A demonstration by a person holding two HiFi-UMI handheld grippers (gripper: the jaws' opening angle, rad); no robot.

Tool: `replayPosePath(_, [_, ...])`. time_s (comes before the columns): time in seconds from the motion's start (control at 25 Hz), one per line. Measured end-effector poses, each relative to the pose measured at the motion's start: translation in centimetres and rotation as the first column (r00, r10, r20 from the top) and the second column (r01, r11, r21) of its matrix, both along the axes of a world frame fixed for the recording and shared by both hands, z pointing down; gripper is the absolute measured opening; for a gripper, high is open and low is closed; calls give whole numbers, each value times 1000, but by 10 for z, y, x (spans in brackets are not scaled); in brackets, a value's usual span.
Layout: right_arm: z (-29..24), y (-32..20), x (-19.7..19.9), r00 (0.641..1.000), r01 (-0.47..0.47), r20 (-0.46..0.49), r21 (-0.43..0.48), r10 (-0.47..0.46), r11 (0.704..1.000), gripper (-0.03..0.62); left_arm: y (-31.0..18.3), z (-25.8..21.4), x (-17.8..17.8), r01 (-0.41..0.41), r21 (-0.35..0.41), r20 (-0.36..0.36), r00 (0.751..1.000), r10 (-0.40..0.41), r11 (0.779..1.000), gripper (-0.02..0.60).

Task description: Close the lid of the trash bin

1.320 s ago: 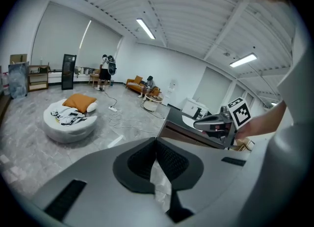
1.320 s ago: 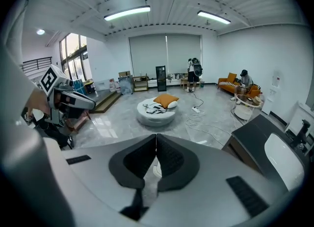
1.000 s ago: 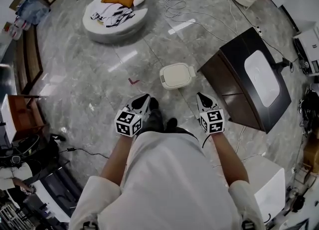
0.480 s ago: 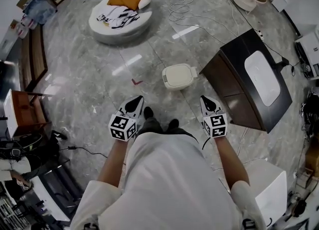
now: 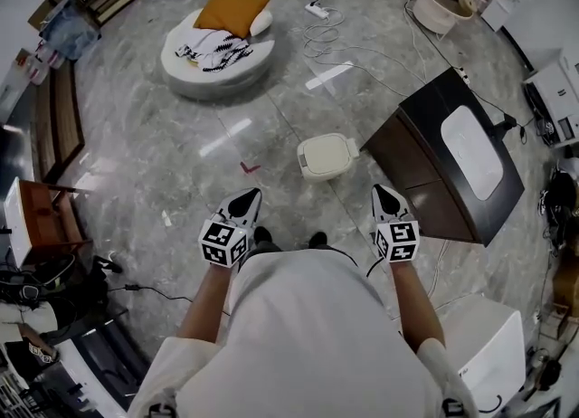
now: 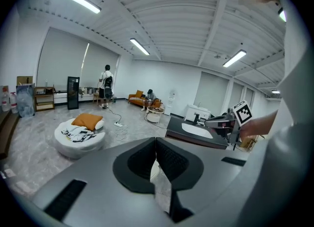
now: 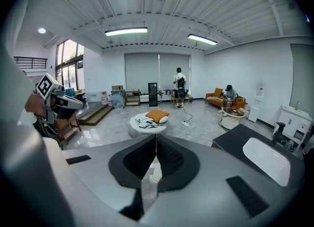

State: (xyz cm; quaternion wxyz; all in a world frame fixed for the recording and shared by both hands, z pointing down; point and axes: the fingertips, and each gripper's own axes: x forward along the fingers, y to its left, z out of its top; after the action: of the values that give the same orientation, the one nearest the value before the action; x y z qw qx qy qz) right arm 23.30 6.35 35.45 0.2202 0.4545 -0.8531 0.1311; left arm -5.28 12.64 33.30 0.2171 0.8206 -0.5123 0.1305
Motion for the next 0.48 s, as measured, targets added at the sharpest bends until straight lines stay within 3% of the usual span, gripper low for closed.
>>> replayPosePath(0.48, [-18, -1, -35, 1000, -19, -7, 31, 19, 999, 29, -14, -6, -33, -40, 14, -9, 999, 40, 999, 18])
